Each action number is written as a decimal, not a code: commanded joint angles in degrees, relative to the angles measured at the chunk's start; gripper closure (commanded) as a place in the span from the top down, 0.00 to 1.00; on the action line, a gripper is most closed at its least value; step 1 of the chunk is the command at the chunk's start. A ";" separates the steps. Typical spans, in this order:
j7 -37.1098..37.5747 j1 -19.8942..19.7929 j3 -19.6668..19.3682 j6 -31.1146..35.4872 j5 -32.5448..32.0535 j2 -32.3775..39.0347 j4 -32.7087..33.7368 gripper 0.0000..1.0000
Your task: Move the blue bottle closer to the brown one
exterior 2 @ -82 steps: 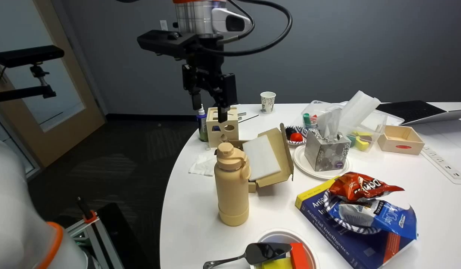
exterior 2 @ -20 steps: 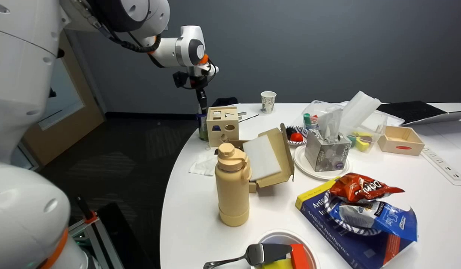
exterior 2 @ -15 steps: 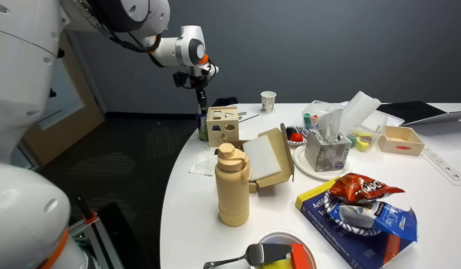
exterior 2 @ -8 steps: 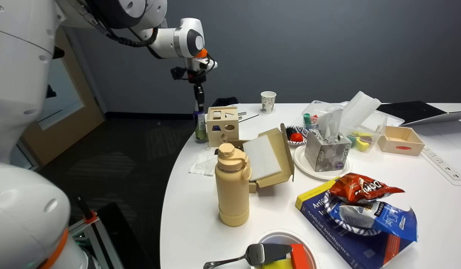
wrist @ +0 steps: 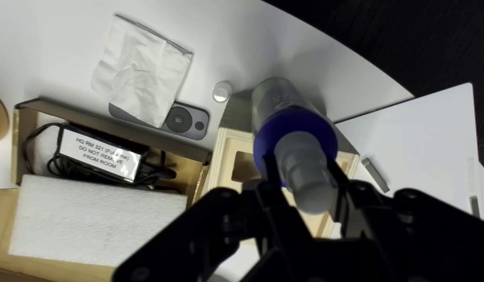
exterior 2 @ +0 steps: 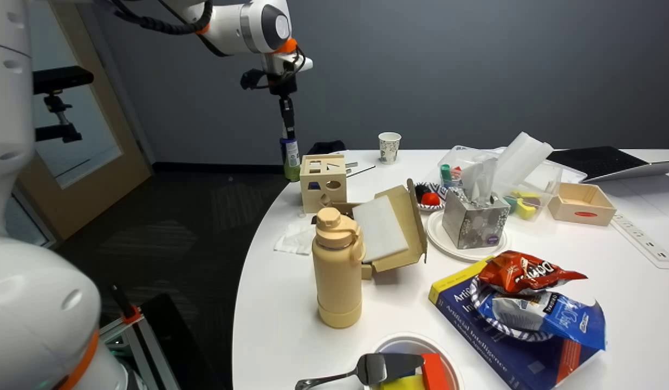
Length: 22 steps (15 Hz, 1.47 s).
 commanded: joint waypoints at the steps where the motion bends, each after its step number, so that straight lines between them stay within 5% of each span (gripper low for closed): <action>1: 6.02 -1.13 0.23 0.04 -0.85 -10.55 -10.07 0.08; 15: 10.81 -9.15 5.32 -1.84 -0.22 -32.72 -32.45 0.08; 18: 11.18 -10.79 6.02 0.27 -0.55 -35.55 -35.95 0.08; 19: 9.94 -11.01 6.53 -2.13 0.10 -31.15 -31.83 0.08; 20: 9.89 -11.39 6.75 -1.99 0.10 -31.65 -32.47 0.31; 22: 9.91 -11.60 6.98 -1.99 0.07 -31.25 -32.47 0.31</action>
